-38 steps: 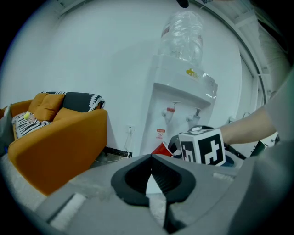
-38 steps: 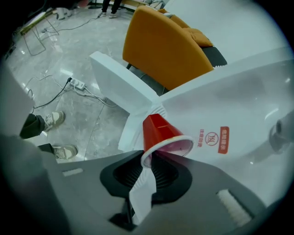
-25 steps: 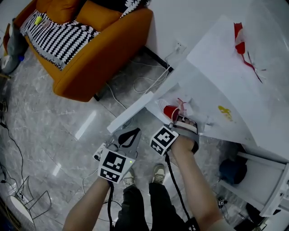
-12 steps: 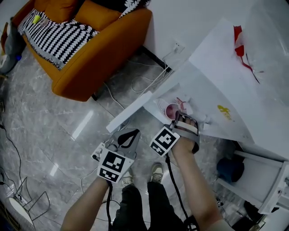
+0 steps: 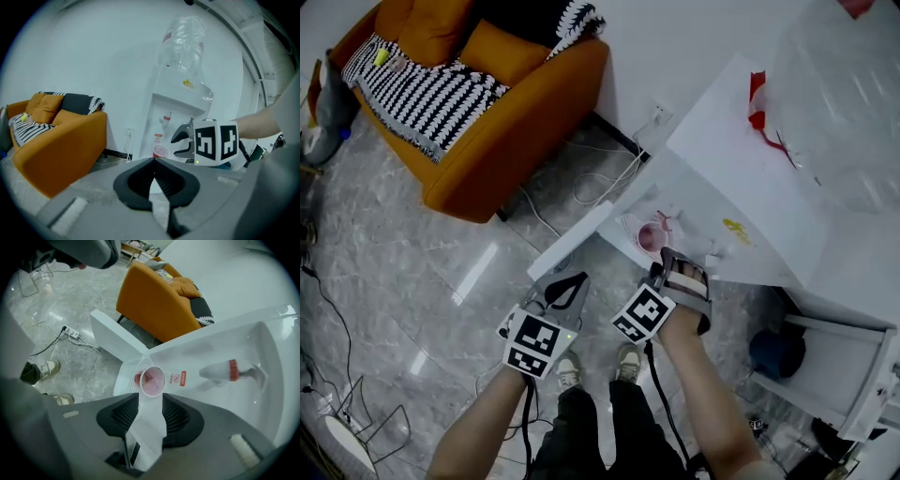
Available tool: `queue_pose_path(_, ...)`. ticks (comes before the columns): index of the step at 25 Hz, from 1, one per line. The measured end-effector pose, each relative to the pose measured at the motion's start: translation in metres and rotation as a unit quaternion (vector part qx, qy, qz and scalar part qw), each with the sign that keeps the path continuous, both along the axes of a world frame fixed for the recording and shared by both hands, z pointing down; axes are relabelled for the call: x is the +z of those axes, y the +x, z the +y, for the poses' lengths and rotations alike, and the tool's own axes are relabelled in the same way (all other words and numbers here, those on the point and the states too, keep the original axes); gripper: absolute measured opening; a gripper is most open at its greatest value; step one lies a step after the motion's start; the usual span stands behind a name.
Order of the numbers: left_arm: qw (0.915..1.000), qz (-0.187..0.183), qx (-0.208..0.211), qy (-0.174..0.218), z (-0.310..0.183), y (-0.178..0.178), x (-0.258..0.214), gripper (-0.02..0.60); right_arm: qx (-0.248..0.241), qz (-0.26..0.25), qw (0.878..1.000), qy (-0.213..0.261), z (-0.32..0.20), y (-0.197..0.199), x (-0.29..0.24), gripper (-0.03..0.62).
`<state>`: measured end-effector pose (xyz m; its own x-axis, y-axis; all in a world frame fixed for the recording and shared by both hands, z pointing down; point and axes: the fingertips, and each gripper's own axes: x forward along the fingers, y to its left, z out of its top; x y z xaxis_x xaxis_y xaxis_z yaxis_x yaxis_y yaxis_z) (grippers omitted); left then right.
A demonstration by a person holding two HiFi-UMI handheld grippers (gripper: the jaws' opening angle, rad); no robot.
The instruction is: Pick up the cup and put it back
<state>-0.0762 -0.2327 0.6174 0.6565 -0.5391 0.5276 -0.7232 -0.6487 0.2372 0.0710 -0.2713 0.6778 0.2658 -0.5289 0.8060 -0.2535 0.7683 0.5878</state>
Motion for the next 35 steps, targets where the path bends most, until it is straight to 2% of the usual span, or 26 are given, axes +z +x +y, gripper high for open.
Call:
queue_pose_path(4, 0.9999, -0.006, -0.001, 0.015, -0.001, -0.006, -0.037, 0.002, 0.005, -0.033, 0.999, 0.026, 0.004, -0.007, -0.047, 0.143)
queue_pose_path(7, 0.9995, -0.01, -0.001, 0.03, -0.002, -0.012, -0.073, 0.002, 0.013, -0.068, 0.995, 0.067, -0.001, -0.014, -0.099, 0.128)
queue_pose_path(11, 0.9981, -0.015, -0.005, 0.06, -0.001, -0.02, -0.129, 0.002, 0.027, -0.123, 0.984, 0.13, -0.005, -0.02, -0.174, 0.059)
queue_pose_path(15, 0.9961, -0.013, -0.013, 0.086, 0.006, -0.026, -0.191, 0.002, 0.039, -0.164, 0.972, 0.167, 0.004, -0.02, -0.252, 0.047)
queue_pose_path(17, 0.9946, -0.01, -0.017, 0.102, 0.008, -0.028, -0.225, 0.002, 0.048, -0.185, 0.964, 0.187, 0.009, -0.018, -0.291, 0.021)
queue_pose_path(20, 0.9919, -0.004, -0.02, 0.126, 0.013, -0.03, -0.274, 0.002, 0.065, -0.221, 0.949, 0.213, 0.019, -0.011, -0.347, 0.017)
queue_pose_path(24, 0.9872, 0.008, -0.027, 0.157, 0.024, -0.035, -0.34, 0.002, 0.081, -0.28, 0.925, 0.243, 0.036, -0.006, -0.416, 0.011)
queue_pose_path(29, 0.979, 0.038, -0.041, 0.196, 0.035, -0.035, -0.417, 0.002, 0.078, -0.359, 0.887, 0.28, 0.055, -0.007, -0.499, 0.005)
queue_pose_path(33, 0.9739, 0.068, -0.052, 0.21, 0.052, -0.034, -0.47, 0.002, 0.057, -0.392, 0.865, 0.309, 0.077, -0.009, -0.556, 0.005)
queue_pose_path(35, 0.9718, 0.06, -0.06, 0.22, 0.061, -0.035, -0.498, 0.002, 0.044, -0.409, 0.853, 0.322, 0.089, -0.009, -0.583, 0.005)
